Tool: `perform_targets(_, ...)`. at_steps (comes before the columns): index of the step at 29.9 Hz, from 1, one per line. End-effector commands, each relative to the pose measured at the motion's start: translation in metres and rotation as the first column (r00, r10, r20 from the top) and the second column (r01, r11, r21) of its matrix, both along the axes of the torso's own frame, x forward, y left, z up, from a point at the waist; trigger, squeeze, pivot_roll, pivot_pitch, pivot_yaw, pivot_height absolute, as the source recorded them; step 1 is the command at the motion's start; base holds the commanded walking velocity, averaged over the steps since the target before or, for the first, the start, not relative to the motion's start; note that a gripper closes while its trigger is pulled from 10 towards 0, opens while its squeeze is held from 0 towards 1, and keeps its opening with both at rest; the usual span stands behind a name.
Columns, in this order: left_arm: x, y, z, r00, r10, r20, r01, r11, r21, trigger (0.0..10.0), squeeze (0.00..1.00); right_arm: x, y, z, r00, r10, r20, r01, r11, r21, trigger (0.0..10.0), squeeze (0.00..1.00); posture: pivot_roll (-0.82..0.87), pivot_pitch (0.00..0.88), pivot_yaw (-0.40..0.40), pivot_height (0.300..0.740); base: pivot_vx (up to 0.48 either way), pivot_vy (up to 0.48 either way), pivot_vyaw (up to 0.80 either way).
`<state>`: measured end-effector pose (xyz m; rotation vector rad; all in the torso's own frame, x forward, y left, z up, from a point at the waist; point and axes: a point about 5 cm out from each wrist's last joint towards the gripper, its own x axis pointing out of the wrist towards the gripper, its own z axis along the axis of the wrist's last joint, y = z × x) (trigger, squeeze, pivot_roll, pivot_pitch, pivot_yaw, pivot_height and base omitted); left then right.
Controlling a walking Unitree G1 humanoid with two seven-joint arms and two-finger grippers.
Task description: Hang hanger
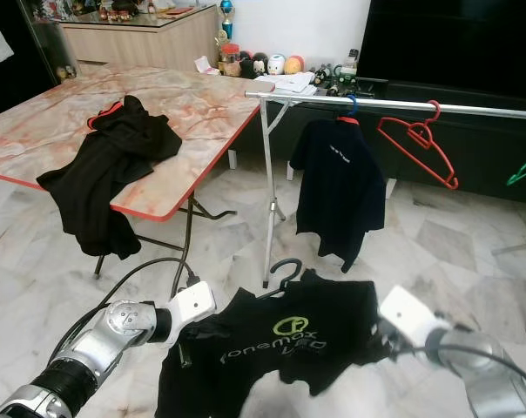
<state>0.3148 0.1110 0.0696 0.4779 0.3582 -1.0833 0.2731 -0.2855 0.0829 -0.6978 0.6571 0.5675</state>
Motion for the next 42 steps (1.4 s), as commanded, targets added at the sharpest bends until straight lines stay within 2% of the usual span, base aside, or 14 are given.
perform_targets(1,-0.001,-0.001,0.004,1.000,-0.025,-0.001,0.025,1.000,-0.018,0.0,0.00,0.003,-0.008,0.010,0.999,-0.022,0.049,0.026,0.996,-0.080,10.0,1.00,-0.09,0.036,0.036,0.740,0.000,0.000,0.00)
perform_targets(3,-0.005,0.000,0.001,0.998,-0.056,-0.034,0.055,0.998,-0.007,0.0,0.00,0.011,-0.013,0.022,0.984,-0.077,0.158,0.088,0.994,-0.061,10.0,1.00,-0.09,0.036,0.036,0.740,0.000,0.000,0.00)
perform_targets(4,-0.009,0.002,-0.002,0.994,-0.085,-0.063,0.086,0.996,0.009,0.0,0.00,0.021,-0.011,0.038,0.957,-0.104,0.271,0.103,0.994,0.021,10.0,1.00,-0.10,0.036,0.038,0.740,0.000,0.000,0.00)
perform_targets(5,-0.009,0.002,-0.002,0.994,-0.085,-0.063,0.086,0.996,0.009,0.0,0.00,0.021,-0.011,0.038,0.957,-0.104,0.271,0.103,0.994,0.021,10.0,1.00,-0.10,0.036,0.038,0.740,0.000,0.000,0.00)
perform_targets(7,-0.013,0.004,-0.004,0.989,-0.119,-0.093,0.122,0.992,0.027,0.0,0.00,0.026,-0.003,0.055,0.937,-0.079,0.340,0.039,0.992,0.124,10.0,1.00,-0.10,0.036,0.038,0.740,0.000,0.000,0.00)
perform_targets(9,-0.016,0.003,-0.005,0.981,-0.154,-0.119,0.159,0.987,0.036,0.0,0.00,0.023,0.013,0.058,0.954,0.049,0.294,-0.107,0.977,0.186,10.0,1.00,-0.10,0.033,0.035,0.740,0.000,0.000,0.00)
perform_targets(11,-0.017,0.003,-0.005,0.977,-0.169,-0.126,0.176,0.984,0.039,0.0,0.00,0.019,0.020,0.057,0.958,0.123,0.260,-0.179,0.962,0.205,10.0,1.00,-0.10,0.032,0.033,0.740,0.000,0.000,0.00)
perform_targets(12,-0.017,0.003,-0.003,0.975,-0.182,-0.128,0.188,0.981,0.040,0.0,0.00,0.013,0.027,0.053,0.958,0.216,0.189,-0.257,0.939,0.229,10.0,1.00,-0.10,0.031,0.031,0.740,0.000,0.000,0.00)
perform_targets(16,-0.016,0.003,0.002,0.973,-0.192,-0.127,0.198,0.979,0.037,0.0,0.00,-0.003,0.031,0.040,0.921,0.388,0.025,-0.383,0.893,0.236,10.0,1.00,-0.09,0.027,0.027,0.740,0.000,0.000,0.00)
perform_targets(19,-0.015,0.003,0.004,0.973,-0.194,-0.125,0.200,0.979,0.037,0.0,0.00,-0.005,0.028,0.035,0.905,0.424,-0.039,-0.404,0.885,0.230,10.0,1.00,-0.09,0.024,0.026,0.740,0.000,0.000,0.00)
perform_targets(20,-0.015,0.003,0.005,0.972,-0.197,-0.125,0.203,0.978,0.037,0.0,0.00,-0.007,0.026,0.033,0.895,0.440,-0.068,-0.416,0.882,0.223,10.0,0.03,-0.09,0.023,0.026,0.740,0.000,0.000,0.00)
perform_targets(21,-0.015,0.002,0.006,0.971,-0.204,-0.123,0.210,0.977,0.036,0.0,0.00,-0.008,0.024,0.030,0.886,0.454,-0.096,-0.427,0.878,0.216,10.0,0.00,-0.09,0.023,0.026,0.740,0.000,0.000,0.00)
perform_targets(34,-0.019,-0.003,0.015,0.959,-0.259,-0.120,0.265,0.964,0.036,0.0,0.00,0.017,0.030,0.032,0.904,0.426,0.037,-0.426,0.891,0.156,10.0,0.00,-0.08,0.017,0.025,0.740,0.000,0.000,0.00)
perform_targets(42,-0.021,-0.005,0.021,0.953,-0.282,-0.113,0.288,0.957,0.041,0.0,0.00,0.014,0.035,0.020,0.864,0.499,-0.064,-0.476,0.852,0.217,10.0,0.00,-0.08,0.015,0.026,0.740,0.000,0.000,0.00)
